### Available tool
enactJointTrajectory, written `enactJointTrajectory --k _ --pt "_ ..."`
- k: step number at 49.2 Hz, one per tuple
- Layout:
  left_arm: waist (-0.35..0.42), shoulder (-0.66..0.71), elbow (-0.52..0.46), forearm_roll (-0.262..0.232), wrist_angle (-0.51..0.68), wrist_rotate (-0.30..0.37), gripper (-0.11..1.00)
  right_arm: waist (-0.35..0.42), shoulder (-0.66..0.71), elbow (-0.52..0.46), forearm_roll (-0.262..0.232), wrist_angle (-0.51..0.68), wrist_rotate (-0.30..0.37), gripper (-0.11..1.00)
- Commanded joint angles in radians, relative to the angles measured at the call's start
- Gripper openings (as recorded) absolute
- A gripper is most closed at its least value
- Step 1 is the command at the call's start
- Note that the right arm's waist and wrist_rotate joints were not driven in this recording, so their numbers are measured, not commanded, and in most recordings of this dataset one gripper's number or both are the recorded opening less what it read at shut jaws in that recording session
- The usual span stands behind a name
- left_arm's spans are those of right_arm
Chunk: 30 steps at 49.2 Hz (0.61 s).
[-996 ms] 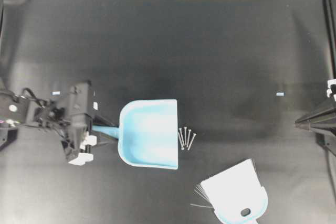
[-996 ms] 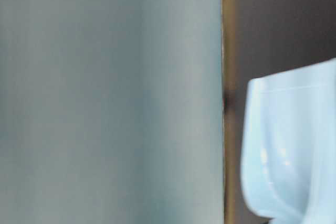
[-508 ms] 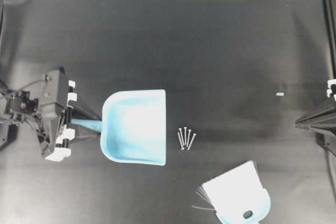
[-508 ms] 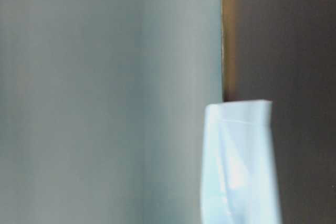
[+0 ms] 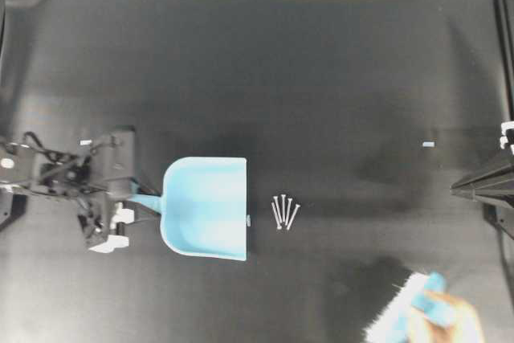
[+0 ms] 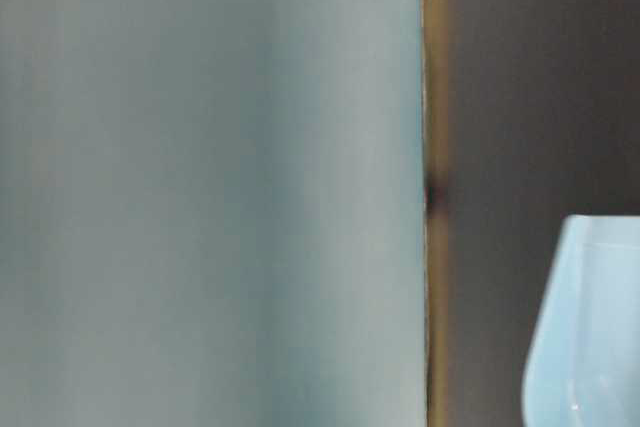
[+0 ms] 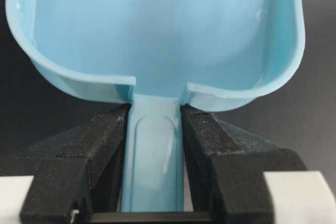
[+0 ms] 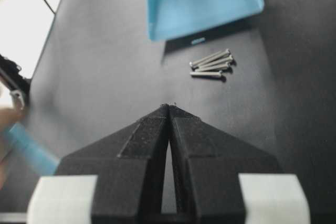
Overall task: Hold the dustpan with the left arm, while a human hand uses a hand brush to gather screws into the dustpan.
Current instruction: 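Hold the dustpan still with the left gripper while screws are brushed in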
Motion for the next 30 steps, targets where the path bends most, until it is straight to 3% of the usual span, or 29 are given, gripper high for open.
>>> enactJointTrajectory --k 1,15,30 --pt "0.008 0.02 -0.037 0.003 0.011 0.003 0.31 0.0 0.003 -0.005 0.0 -0.006 0.0 0.0" --pt "0.028 0.074 -0.13 0.003 0.138 0.005 0.31 0.0 0.003 -0.005 0.0 -0.006 -0.002 0.0" --pt "0.029 0.103 -0.161 0.003 0.16 0.002 0.31 0.0 0.002 -0.005 0.0 -0.006 -0.002 0.0"
